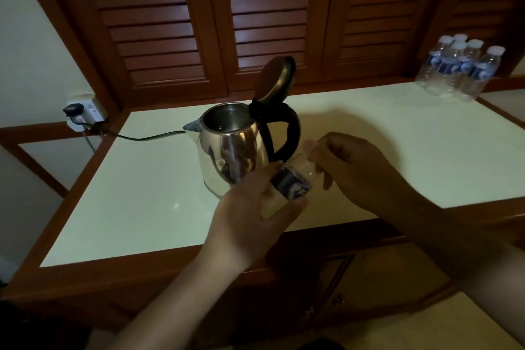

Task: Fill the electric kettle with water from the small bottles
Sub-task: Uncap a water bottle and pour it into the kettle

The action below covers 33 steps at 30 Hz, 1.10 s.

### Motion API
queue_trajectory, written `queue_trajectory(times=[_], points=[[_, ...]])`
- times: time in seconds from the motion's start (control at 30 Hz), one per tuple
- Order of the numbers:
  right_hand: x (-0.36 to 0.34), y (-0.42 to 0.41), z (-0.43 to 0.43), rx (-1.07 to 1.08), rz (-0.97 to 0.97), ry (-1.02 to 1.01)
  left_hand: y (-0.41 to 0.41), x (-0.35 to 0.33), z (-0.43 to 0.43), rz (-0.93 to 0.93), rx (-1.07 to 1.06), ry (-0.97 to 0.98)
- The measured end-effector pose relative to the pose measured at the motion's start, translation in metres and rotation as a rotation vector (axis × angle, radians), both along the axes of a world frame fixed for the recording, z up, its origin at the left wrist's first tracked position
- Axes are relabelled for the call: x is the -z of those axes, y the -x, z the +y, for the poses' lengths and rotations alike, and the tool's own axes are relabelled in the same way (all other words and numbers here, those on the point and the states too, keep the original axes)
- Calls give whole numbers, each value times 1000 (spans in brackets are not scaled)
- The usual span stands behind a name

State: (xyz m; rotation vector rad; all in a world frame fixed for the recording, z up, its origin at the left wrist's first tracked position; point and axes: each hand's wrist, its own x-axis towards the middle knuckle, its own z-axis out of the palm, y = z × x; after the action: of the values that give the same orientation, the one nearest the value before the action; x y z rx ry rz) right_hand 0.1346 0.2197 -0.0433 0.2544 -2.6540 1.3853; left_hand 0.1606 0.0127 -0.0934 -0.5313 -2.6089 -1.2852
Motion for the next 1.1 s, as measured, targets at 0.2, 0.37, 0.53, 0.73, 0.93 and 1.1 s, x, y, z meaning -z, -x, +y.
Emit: queue_trajectory(times=[0.2,0.37,0.53,0.73,0.93,1.1], points=[[10,0,42,50,8,242,23,1,42,-194,250,-160],[21,1,81,85,26,371,44,4,91,-294,350,-256],[20,11,128,239,84,426,68,9,149,-259,363,-176],[26,40,222,210,105,410,115,8,249,-217,383,-136],[31,96,335,202,109,471,172,10,370,-223,263,-192],[47,152,430,268,99,465,220,11,450,-211,116,-209]])
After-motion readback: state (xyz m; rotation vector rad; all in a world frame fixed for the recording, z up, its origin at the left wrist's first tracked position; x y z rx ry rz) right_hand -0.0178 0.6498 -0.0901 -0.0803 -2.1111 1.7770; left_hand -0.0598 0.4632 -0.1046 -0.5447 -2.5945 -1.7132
